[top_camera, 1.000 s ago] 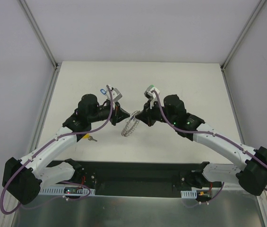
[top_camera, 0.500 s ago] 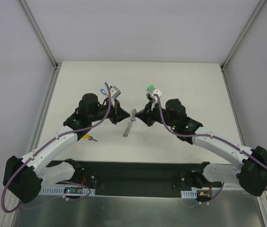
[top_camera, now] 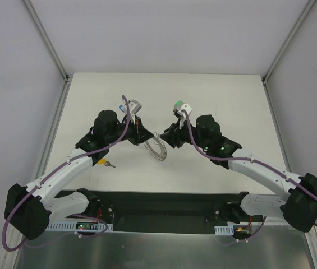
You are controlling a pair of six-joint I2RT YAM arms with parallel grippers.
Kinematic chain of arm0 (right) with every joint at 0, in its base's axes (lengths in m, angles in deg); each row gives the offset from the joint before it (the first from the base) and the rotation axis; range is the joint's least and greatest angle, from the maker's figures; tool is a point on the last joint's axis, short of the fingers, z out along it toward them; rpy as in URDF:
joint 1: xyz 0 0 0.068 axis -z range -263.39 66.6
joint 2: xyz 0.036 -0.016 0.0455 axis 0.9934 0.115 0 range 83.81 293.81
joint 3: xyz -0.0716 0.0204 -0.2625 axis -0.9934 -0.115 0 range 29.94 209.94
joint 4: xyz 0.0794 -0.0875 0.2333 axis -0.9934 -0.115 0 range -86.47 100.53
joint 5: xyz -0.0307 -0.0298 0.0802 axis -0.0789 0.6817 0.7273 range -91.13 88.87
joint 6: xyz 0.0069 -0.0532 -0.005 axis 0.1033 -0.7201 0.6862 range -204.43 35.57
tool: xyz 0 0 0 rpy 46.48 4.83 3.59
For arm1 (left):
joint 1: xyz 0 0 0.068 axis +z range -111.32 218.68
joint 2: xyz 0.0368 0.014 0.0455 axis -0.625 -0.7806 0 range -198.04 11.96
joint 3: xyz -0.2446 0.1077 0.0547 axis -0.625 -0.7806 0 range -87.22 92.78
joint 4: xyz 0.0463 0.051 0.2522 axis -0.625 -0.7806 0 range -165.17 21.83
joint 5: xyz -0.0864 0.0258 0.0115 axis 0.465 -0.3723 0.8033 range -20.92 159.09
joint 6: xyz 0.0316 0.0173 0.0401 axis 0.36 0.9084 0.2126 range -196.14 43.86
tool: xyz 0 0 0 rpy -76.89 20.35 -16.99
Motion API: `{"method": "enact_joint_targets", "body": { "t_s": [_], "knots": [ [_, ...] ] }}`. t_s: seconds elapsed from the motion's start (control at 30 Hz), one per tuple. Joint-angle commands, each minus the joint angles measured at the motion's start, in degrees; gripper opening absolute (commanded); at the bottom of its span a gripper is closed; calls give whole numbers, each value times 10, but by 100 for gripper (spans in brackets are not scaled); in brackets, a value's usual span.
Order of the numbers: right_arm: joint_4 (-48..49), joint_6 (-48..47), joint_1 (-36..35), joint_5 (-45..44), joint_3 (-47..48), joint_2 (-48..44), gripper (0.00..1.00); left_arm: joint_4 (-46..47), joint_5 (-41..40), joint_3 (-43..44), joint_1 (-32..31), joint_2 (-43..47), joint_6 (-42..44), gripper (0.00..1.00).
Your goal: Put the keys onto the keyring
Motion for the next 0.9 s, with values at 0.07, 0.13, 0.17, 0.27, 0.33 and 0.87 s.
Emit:
{"method": "enact_joint_targets", "body": {
  "t_s": [0.07,0.13,0.17,0.27,0.33,0.87],
  "knots": [
    [-175,-38,6,8,111,-4,45,-23,10,34,-1,2,85,0],
    [-224,-39,13,16,149,7,46,-37,24,40,-1,1,111,0],
    [-241,-39,13,18,163,25,46,-38,26,42,-1,1,117,0],
    [-285,-41,15,61,210,67,46,-47,37,46,-1,3,138,0],
    [-302,-40,15,74,233,89,45,-51,46,48,-1,3,147,0],
    [-326,-27,14,117,259,147,9,-58,75,53,-1,2,158,0]
  ]
}}
